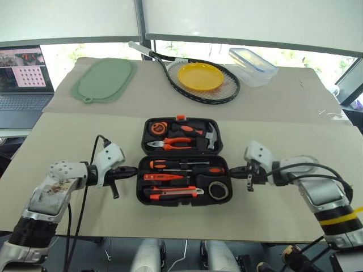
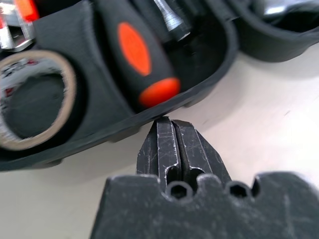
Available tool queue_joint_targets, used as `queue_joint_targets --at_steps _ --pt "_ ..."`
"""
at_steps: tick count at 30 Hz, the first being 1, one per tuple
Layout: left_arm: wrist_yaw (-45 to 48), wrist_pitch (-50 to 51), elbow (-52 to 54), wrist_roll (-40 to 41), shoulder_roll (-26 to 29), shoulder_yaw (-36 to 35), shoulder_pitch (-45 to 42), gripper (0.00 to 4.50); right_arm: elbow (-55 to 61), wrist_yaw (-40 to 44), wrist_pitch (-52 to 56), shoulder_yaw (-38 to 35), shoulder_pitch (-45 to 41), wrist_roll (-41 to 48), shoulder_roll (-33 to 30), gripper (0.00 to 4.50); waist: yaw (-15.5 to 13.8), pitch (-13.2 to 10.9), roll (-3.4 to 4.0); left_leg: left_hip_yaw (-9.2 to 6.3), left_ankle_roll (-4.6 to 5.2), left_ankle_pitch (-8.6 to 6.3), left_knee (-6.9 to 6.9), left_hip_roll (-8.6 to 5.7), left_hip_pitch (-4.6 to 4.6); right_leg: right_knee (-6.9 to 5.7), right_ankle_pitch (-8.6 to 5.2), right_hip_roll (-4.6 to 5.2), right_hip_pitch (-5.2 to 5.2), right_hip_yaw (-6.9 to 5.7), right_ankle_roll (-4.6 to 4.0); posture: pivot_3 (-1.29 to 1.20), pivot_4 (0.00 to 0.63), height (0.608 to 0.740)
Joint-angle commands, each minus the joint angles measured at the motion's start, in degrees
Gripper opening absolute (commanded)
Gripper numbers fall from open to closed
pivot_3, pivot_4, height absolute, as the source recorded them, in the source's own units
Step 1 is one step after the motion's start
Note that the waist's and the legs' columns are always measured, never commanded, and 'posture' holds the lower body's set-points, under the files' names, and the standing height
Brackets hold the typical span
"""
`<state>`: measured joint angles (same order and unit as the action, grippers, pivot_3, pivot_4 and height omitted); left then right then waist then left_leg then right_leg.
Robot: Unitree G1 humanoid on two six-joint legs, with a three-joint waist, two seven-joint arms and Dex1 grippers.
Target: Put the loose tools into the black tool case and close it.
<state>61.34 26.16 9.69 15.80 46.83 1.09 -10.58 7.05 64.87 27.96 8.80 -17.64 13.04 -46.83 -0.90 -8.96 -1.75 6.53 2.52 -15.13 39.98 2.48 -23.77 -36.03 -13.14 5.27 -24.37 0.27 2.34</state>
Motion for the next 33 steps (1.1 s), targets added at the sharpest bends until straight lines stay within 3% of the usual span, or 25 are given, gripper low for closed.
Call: queue_joint_targets --at_steps 1,11,18,19,22,26,31,33 --pt "2.5 -2.2 5.7 0.6 0.7 2.8 3.8 0.03 9.1 3.2 0.5 -2.1 3.7 4.8 -1.9 0.00 0.1 0.0 0.00 -0.01 0.00 -0.01 -0.01 0.01 0.01 0.00 0.00 0.00 0.01 0.00 0.00 0.00 0.150 0.738" --pt "2.2 -2.3 7.6 -0.5 2.8 3.4 7.0 0.03 14.8 0.3 3.1 -4.6 9.6 6.0 -4.0 0.00 0.2 0.0 0.01 -0.01 0.00 -0.01 -0.06 0.03 0.28 -0.03 -0.03 -0.01 0.13 0.07 -0.04 0.00 0.150 0.738" --pt "2.7 -0.1 6.2 0.3 8.9 -3.5 12.3 0.03 12.6 -2.2 2.7 -9.0 12.7 3.9 -7.6 0.00 0.4 0.0 0.02 0.03 0.00 -0.01 -0.12 0.06 0.33 -0.05 -0.04 -0.03 0.11 0.14 -0.07 0.00 0.150 0.738" --pt "3.1 0.1 5.1 0.7 10.2 -5.7 13.4 0.27 11.8 -2.1 2.9 -10.7 13.4 4.1 -8.6 0.00 0.5 0.0 0.02 0.04 0.00 -0.01 -0.14 0.08 0.35 -0.05 -0.05 -0.03 0.11 0.14 -0.08 0.00 0.150 0.738" --pt "3.4 3.6 2.2 4.3 11.8 -10.7 12.8 1.08 8.6 -2.6 4.6 -14.3 13.1 5.4 -10.1 0.71 0.7 0.0 0.02 0.07 -0.02 -0.01 -0.18 0.13 0.48 -0.08 -0.09 -0.04 0.13 0.14 -0.15 0.00 0.150 0.738" --pt "0.7 13.3 -0.8 9.6 9.8 -11.5 4.2 2.48 4.4 -3.5 9.3 -15.6 7.8 8.4 -8.6 2.07 0.5 0.0 0.00 0.08 -0.12 0.06 -0.16 0.19 0.51 -0.13 -0.11 -0.12 0.13 0.11 -0.22 0.00 0.150 0.738" --pt "-7.1 30.8 -5.4 16.1 0.6 -9.7 -12.4 4.36 -1.5 -5.7 18.3 -13.8 -3.4 12.3 -3.9 3.87 0.2 0.0 -0.02 0.03 -0.09 0.14 -0.07 0.00 0.47 -0.17 0.01 -0.12 0.23 0.15 -0.08 0.00 0.150 0.738" --pt "-10.0 36.3 -7.6 16.7 -1.9 -8.8 -17.0 4.50 -3.5 -5.5 20.4 -12.0 -6.5 12.4 -3.1 4.46 0.2 0.0 -0.02 0.03 -0.08 0.13 -0.07 -0.03 0.42 -0.15 0.03 -0.12 0.21 0.16 -0.05 0.00 0.150 0.738"
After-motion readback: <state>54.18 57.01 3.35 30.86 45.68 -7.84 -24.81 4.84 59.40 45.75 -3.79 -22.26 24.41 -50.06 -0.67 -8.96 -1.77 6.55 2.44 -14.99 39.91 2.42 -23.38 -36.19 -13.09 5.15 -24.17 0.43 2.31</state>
